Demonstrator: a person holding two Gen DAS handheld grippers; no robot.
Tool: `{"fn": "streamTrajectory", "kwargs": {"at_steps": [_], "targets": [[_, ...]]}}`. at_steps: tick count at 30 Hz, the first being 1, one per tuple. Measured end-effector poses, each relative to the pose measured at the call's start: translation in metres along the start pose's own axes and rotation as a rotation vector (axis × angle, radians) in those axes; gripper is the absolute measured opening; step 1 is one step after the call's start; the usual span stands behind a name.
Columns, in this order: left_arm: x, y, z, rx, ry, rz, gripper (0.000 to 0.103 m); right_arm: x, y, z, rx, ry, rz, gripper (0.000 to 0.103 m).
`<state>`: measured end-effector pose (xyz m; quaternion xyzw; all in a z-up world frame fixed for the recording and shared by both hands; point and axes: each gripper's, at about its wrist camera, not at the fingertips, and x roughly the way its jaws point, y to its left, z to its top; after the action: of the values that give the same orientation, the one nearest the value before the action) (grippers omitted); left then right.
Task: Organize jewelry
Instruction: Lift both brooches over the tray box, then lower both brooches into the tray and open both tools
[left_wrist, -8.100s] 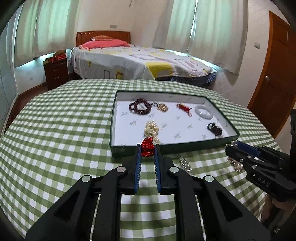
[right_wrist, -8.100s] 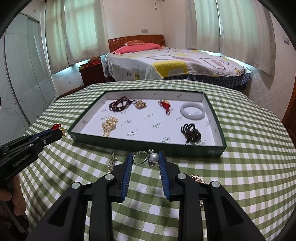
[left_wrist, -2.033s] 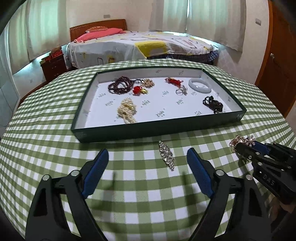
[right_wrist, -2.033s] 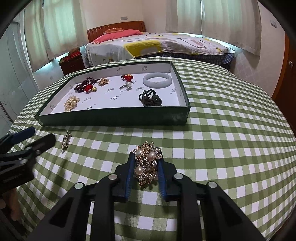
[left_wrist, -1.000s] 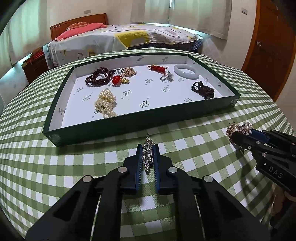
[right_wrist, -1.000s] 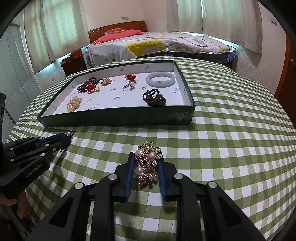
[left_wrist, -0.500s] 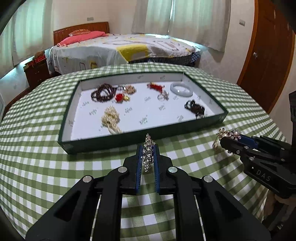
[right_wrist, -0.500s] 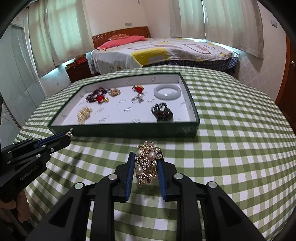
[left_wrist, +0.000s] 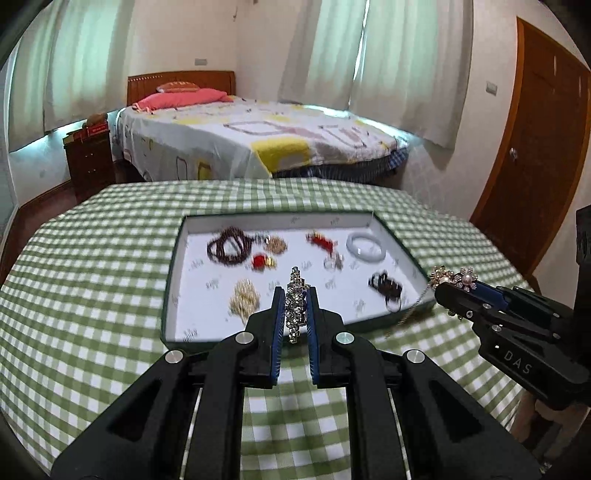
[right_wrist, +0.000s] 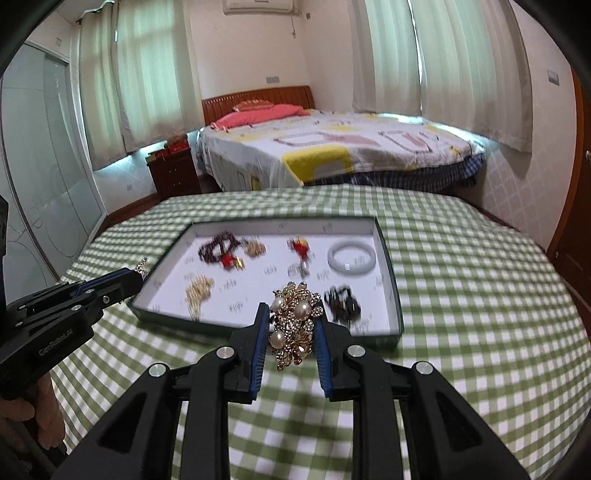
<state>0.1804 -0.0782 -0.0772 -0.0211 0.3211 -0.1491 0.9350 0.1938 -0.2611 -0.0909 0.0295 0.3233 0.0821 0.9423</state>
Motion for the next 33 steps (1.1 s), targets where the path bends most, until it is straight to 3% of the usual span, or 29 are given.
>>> {"fn": "streamTrajectory", "kwargs": {"at_steps": [10,15,21,33], "targets": [[-0.006,-0.004,0.061,-0.022,-0.139,-0.022,0.012,-0.011,0.016,0.069,-0.055,-0.161,0.02,0.024],[0.006,-0.006,0.078,-0.026,-0.16,-0.03,0.012,-0.004,0.017,0.087,-0.06,-0.197,0.03,0.024],[0.042,-0.004,0.07,-0.034,-0.098,-0.024,0.012,0.028,0.013,0.077,-0.051,-0.131,0.042,0.024],[0.122,0.004,0.017,-0.046,0.101,0.018,0.012,0.101,-0.001,0.025,-0.002,0.083,0.039,0.024]]}}
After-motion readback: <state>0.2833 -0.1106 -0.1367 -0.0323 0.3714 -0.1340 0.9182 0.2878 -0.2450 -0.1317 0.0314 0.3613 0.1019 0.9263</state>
